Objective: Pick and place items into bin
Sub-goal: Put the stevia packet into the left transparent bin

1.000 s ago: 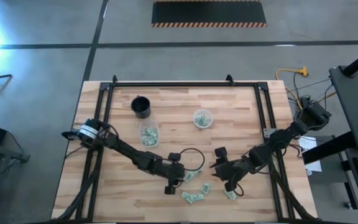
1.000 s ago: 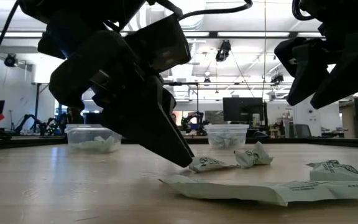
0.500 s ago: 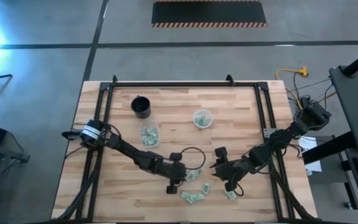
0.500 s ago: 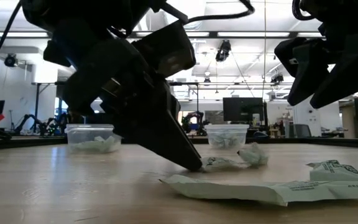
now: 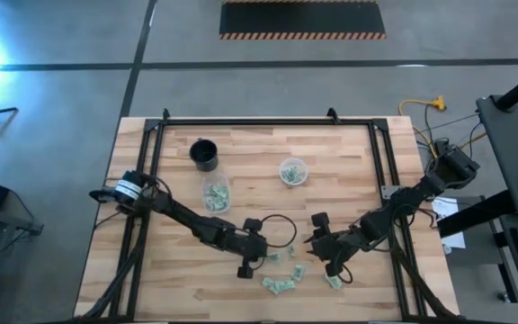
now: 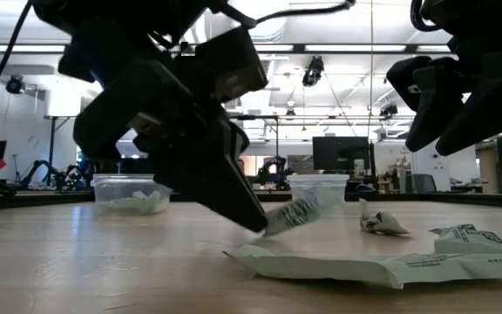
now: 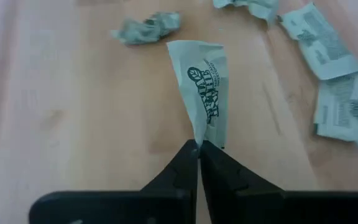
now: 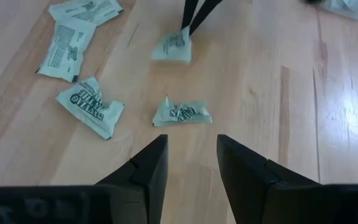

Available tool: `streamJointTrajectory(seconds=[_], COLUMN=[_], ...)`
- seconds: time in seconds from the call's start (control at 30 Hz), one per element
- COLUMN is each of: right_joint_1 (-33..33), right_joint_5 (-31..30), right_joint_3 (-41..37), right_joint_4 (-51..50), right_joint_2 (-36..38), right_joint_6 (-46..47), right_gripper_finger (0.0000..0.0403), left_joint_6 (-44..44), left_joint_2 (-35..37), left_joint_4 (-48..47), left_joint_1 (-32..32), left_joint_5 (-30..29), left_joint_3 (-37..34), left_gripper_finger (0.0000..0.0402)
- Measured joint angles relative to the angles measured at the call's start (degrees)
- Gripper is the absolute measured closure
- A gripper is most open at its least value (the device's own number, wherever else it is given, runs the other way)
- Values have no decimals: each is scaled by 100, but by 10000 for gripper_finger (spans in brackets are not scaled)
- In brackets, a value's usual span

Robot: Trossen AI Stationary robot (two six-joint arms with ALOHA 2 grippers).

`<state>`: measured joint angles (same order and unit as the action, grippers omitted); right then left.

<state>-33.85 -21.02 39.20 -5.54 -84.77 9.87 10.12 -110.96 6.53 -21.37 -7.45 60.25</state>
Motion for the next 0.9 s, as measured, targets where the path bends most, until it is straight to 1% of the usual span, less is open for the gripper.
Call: streamJointTrajectory(seconds=[0.13, 0.27, 0.37, 0.43, 0.5, 0.57, 0.63, 0.73, 0.8, 0.9], right_joint_1=[0, 47, 171, 307, 471, 623, 773, 913, 964, 968], right_joint_5=[-10, 2, 8, 7, 44, 246, 551, 882, 1036, 1104], right_joint_3=[-67, -180, -194, -198, -199, -210, -204, -205, -203, -205], right_joint_4=[236, 871, 1131, 1121, 1336, 1416, 1637, 1692, 1711, 1807], right_joint_2=[-69, -238, -431, -546, -731, -856, -952, -998, -1025, -1053], right_joint_6=[69, -77, -222, -299, -378, -483, -565, -564, -553, -562], right_gripper_finger=[275, 262, 245, 234, 227, 223, 224, 231, 236, 243], left_joint_6=[-4, -5, 117, 336, 627, 838, 1034, 1220, 1528, 2141], left_joint_2=[456, 1016, 1510, 1792, 2069, 2260, 2466, 2569, 2598, 2601], left_joint_4=[-554, -1277, -1985, -2414, -2985, -3221, -3603, -3913, -4461, -5101], left_joint_1=[-51, -163, -305, -389, -512, -604, -720, -795, -825, -796], left_joint_5=[-412, -1070, -1731, -2202, -2652, -3015, -3262, -3532, -3774, -3967], left_joint_3=[-9, -81, -133, -160, -233, -260, -287, -291, -348, -489], left_gripper_finger=[401, 401, 401, 401, 401, 402, 402, 402, 402, 402])
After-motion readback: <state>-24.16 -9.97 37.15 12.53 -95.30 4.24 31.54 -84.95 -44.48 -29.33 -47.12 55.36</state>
